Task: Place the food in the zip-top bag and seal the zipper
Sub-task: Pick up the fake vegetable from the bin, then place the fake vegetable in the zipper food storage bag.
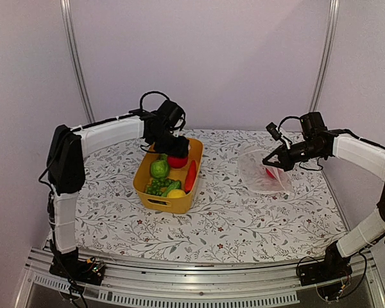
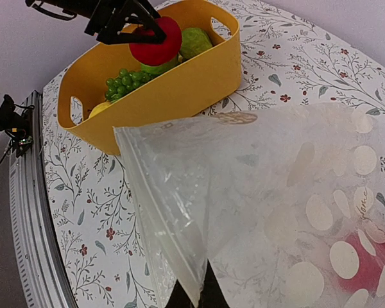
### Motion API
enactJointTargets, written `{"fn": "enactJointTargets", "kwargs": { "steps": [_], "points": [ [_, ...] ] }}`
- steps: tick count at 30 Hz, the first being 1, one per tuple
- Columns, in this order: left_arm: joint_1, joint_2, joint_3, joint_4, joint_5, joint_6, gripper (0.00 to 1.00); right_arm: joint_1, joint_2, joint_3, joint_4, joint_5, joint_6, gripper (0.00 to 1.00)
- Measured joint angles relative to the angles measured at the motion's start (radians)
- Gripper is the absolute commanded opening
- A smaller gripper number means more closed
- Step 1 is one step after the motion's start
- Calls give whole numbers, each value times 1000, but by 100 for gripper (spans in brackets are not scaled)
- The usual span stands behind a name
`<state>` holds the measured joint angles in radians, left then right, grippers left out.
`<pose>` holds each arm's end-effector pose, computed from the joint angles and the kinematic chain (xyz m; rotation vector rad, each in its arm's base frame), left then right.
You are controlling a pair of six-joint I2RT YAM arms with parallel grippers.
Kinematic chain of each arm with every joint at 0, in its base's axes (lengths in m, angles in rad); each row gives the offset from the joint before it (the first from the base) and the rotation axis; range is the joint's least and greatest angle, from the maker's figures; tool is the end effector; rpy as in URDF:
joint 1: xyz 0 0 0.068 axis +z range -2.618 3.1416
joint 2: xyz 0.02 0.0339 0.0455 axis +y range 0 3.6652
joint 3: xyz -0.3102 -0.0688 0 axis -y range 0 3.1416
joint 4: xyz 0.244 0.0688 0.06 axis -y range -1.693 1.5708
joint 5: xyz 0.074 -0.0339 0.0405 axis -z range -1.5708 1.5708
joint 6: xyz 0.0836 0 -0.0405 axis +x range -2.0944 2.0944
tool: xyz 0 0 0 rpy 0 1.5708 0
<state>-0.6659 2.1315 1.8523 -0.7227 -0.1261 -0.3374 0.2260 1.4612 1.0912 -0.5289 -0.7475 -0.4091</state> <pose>0.4159 -0.3133 0.2344 0.3742 2.5485 -0.2195 0.2986 0.1270 0.2836 -1.0133 2.0784 0.8215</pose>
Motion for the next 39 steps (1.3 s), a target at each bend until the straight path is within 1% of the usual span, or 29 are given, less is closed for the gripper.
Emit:
{"fn": "enactJointTargets", "kwargs": {
  "steps": [6,13,18,24,28,32,39],
  "points": [
    [-47,-195,-93,50,-48,4,62,0,0,0,0,10,1,0],
    [-172,-359,-252,121,-107,14,61,0,0,20,-26,60,10,0],
    [-249,-483,-385,205,-126,21,58,0,0,117,-114,120,0,0],
    [-307,-621,-535,349,-126,36,54,0,-5,275,-225,200,-26,0],
    [-356,-669,-621,467,-126,66,54,0,-42,311,-261,238,-32,0],
    [-415,-689,-673,563,-122,97,53,2,-63,312,-286,256,-34,0],
    [-500,-699,-688,689,-121,147,52,25,-63,283,-303,239,-28,0]
  ]
}}
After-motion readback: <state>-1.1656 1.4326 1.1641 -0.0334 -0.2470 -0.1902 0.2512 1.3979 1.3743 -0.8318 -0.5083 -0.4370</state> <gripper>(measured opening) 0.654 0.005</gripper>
